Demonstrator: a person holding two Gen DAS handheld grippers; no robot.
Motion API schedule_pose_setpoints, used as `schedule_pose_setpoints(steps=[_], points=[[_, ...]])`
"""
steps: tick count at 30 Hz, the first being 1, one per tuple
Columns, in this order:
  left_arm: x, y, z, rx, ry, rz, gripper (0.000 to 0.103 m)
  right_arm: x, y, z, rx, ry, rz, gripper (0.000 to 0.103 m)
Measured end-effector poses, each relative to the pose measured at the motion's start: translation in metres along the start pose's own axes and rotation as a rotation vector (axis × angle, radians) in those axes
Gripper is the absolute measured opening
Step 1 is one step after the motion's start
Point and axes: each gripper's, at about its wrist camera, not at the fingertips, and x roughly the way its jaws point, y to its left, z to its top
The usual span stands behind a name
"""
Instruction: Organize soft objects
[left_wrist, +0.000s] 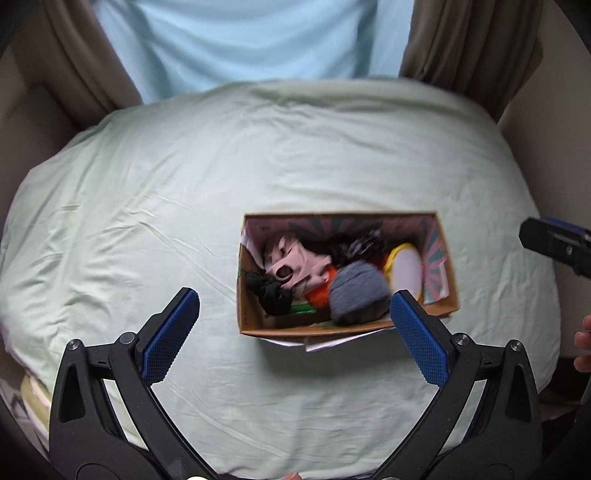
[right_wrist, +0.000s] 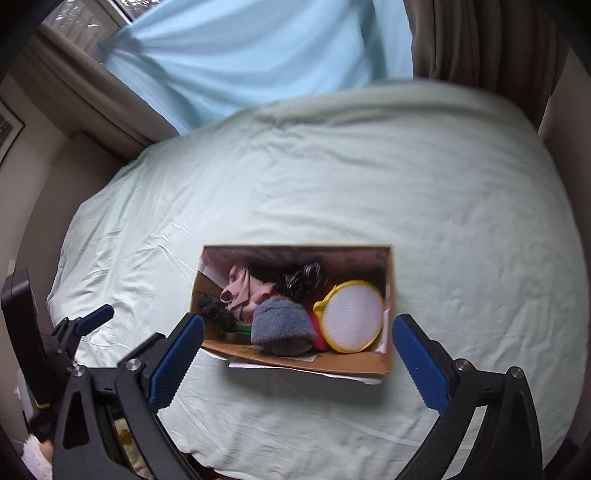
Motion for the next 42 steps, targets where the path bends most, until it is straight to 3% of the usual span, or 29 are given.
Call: schedule_pose_setpoints(steps=[9, 13, 20, 31, 42], points=[[-0.127, -0.029, 0.024, -0.133, -0.211, -0.057, 0.103, -0.14, -0.006, 0.001, -0.086, -0.234, -0.087, 0.102], [-0.186, -0.043, 0.028, -0.121, -0.358, -0.051, 0.103, -0.191, -0.006, -0.004, -0.083, -0.336, -0.143, 0.102], [-0.258, -0.061, 0.024, -0.081, -0.505, -0.042, 0.103, -0.249, 0.008, -0.024, -0.078, -0.493, -0.241, 0.101], [-0.285, -0.078, -0.001, -0.062, -0.586, -0.046, 0.103, -0.263, 0.011, -0.04, -0.088, -0.565, -0.312, 0.101], [-0.285, -0.082, -0.003, -0.064, -0.591, -0.052, 0.103, -0.265, 0.01, -0.044, -0.077, -0.571, -0.315, 0.101]])
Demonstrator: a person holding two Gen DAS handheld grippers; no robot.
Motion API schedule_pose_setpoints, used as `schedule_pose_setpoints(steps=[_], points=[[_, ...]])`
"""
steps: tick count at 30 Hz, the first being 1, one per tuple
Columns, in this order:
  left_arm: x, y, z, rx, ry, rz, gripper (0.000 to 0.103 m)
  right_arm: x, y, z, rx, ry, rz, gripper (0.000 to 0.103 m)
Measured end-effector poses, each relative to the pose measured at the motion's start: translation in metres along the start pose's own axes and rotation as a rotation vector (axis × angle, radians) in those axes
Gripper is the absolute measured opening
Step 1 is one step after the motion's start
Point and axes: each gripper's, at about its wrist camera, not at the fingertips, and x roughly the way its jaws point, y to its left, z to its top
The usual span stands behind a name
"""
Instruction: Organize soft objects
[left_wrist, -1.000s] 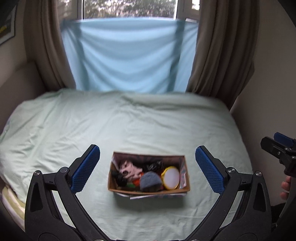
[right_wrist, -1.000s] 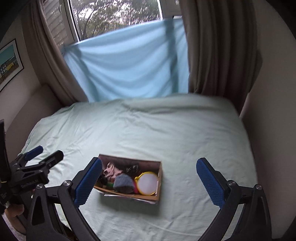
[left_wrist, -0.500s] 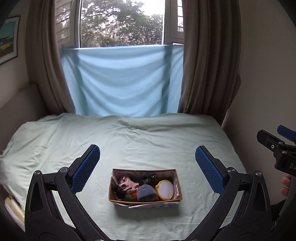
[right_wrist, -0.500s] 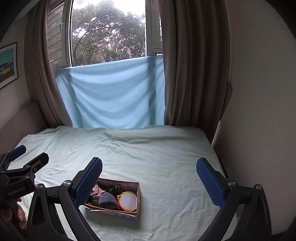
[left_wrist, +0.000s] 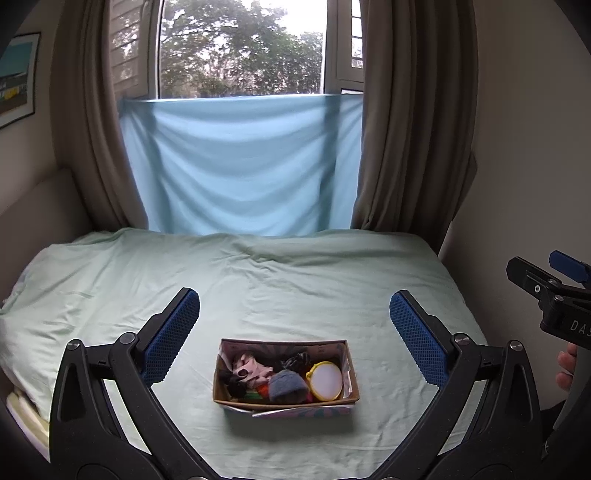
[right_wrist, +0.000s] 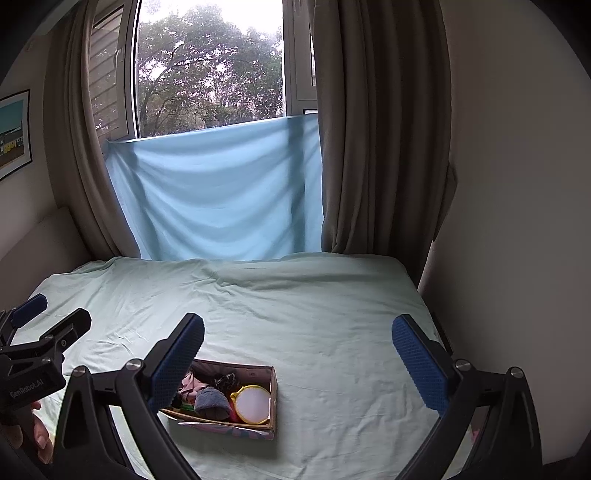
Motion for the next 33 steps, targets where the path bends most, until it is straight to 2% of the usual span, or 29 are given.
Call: schedule_pose_setpoints(steps=[33], points=[[-0.009, 0.002, -0.008, 0.005, -0.022, -0.003, 0.103, -0.014, 0.001, 0.002, 0.001, -0.034, -0.01, 0.101]])
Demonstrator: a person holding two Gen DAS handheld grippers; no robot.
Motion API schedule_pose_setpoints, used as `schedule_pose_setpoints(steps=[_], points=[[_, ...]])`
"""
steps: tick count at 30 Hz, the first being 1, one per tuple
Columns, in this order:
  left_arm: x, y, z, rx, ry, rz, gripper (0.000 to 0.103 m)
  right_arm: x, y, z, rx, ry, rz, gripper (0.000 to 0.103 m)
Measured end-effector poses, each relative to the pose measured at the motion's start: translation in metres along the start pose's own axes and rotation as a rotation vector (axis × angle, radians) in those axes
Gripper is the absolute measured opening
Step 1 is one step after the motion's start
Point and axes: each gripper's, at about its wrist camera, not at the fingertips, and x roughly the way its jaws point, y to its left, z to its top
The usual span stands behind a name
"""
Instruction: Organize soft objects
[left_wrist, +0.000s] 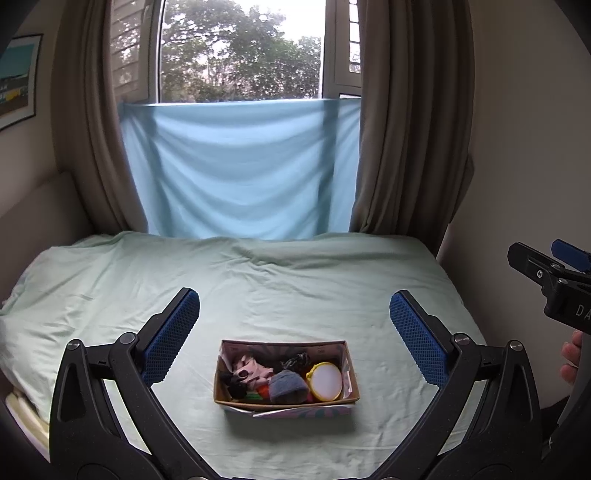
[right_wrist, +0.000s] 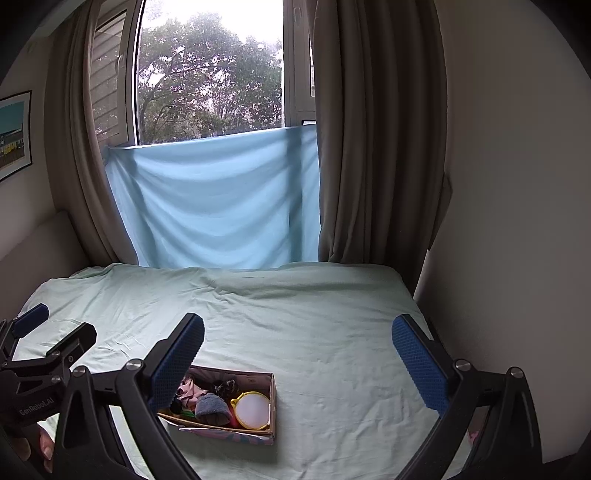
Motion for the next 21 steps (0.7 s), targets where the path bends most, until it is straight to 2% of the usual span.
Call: schedule_pose_setpoints(steps=[21], points=[[0.0017, 0.0004, 0.0014, 0.0, -0.005, -0.014, 0.103, 0.0057, -0.0021, 0.0047, 0.006, -0.002, -0.004, 0.101]])
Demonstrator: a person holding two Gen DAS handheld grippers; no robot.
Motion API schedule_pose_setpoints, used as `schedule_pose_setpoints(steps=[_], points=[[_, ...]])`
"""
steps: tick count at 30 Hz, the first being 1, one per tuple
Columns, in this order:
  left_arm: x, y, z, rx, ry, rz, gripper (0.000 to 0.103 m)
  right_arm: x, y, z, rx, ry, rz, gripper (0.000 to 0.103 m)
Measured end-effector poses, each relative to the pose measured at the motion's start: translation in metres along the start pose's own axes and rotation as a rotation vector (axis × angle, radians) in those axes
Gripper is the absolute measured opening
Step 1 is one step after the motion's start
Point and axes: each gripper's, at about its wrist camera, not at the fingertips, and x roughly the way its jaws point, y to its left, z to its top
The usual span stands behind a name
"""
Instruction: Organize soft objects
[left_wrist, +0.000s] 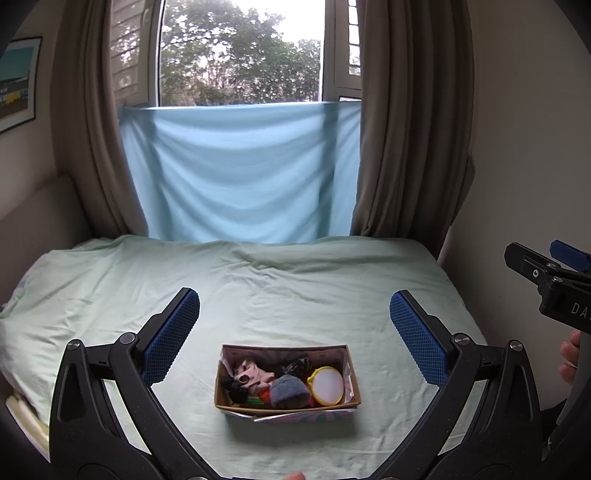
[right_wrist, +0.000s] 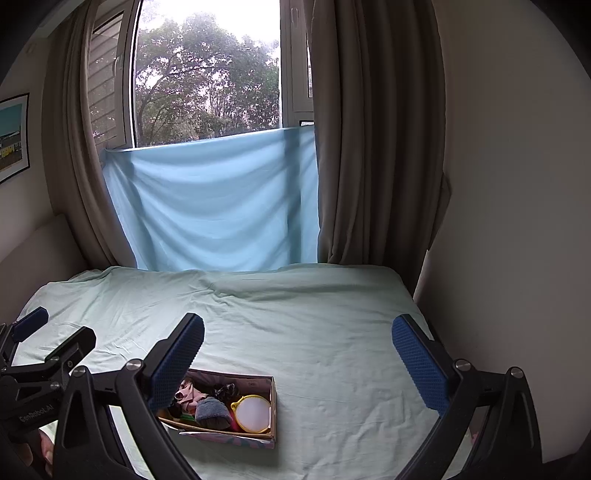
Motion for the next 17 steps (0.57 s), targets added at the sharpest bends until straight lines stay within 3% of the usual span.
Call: schedule_pose_setpoints(steps=[5, 17], points=[[0.0, 0.0, 0.001, 0.013, -0.016, 0.036, 0.103, 0.003, 0.0, 0.001, 0.003, 0.005, -0.001, 0.101], [0.008, 0.002, 0.006, 0.011, -0.034, 0.026, 0.103, 0.02, 0.003, 0.005, 0.003, 0.036, -0.005, 0.101]])
